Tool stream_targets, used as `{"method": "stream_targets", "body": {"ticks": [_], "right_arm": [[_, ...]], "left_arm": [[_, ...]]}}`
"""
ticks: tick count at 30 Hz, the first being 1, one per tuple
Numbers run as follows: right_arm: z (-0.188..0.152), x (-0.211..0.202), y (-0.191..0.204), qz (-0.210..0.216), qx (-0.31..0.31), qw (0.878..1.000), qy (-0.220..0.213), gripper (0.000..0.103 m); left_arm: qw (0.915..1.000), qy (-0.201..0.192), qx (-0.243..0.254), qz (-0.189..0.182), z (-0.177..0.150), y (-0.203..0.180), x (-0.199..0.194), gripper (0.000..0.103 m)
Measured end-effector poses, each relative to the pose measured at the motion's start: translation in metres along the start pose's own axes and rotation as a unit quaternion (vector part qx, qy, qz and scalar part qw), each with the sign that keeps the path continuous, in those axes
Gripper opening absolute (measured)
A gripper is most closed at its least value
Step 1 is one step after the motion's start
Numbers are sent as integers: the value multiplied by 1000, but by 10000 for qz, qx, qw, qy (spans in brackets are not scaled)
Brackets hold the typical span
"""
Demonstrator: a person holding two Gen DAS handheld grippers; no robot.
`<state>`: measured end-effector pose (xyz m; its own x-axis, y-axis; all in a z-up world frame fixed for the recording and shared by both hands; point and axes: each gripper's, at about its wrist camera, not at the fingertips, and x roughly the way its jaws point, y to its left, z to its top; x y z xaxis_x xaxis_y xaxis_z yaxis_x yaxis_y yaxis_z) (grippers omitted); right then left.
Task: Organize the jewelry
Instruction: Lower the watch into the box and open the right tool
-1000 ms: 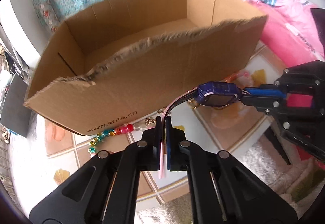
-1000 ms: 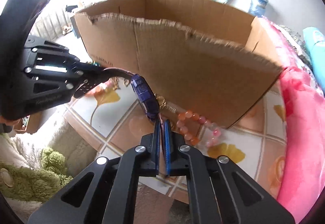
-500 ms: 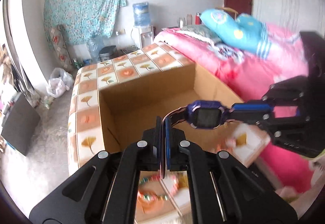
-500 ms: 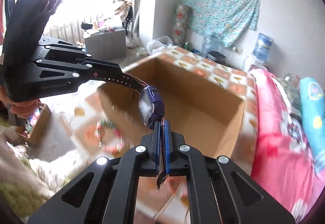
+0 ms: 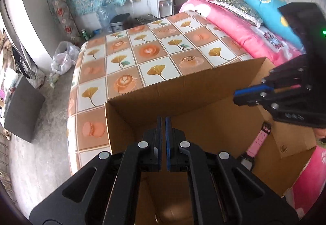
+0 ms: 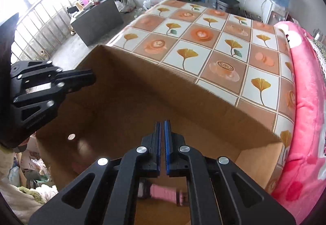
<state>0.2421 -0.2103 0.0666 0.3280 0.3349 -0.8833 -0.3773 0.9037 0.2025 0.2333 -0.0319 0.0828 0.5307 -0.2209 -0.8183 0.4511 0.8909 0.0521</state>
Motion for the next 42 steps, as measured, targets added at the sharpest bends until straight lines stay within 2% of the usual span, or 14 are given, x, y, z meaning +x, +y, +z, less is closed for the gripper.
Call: {"method": "stream_targets", "body": {"ticks": [1,4,6,8,10,13,17,20,23,28,32,34,38,42], "right_arm": [[1,0,-3,64,55,10000,13,4],[-3,-2,-5,86,20,10000,36,6],[-8,-1,-2,160,-57,9997,160,17],[-18,0,6,239,-227,9988,361,36],[-27,3,16,220,-471,9969,586,38],[-39,10,34,237,-920,9907,977,44],[-58,30,65,2,-1812,9710,1561,57],[-60,48,72,-237,-2083,9580,1958,57],[-59,66,67,-185,-2021,9495,2393,57],[-56,77,64,210,-1898,9395,2843,60],[-56,88,60,451,-1735,9252,3346,62],[-53,91,61,470,-1780,9229,3382,62],[-47,94,72,98,-2042,9264,3162,66],[-17,92,61,-682,-1679,9531,2424,66]], "left_arm": [[10000,-38,-71,-13,-1,3,0,5],[9996,-135,-263,17,-9,12,-8,26],[9991,-240,-342,76,-17,17,-18,34],[9984,-360,-399,164,-25,20,-30,46],[9971,-509,-476,294,-36,23,-43,55],[9956,-603,-646,325,-52,27,-57,68],[9922,-686,-931,455,-78,33,-74,80],[9892,-717,-1148,560,-99,39,-82,84],[9863,-707,-1332,663,-120,45,-88,84],[9839,-613,-1491,765,-147,54,-90,88],[9818,-550,-1643,771,-156,63,-89,88],[9808,-613,-1690,751,-156,66,-91,88],[9801,-714,-1678,789,-155,67,-92,88],[9804,-672,-1687,769,-157,67,-89,88]]}}
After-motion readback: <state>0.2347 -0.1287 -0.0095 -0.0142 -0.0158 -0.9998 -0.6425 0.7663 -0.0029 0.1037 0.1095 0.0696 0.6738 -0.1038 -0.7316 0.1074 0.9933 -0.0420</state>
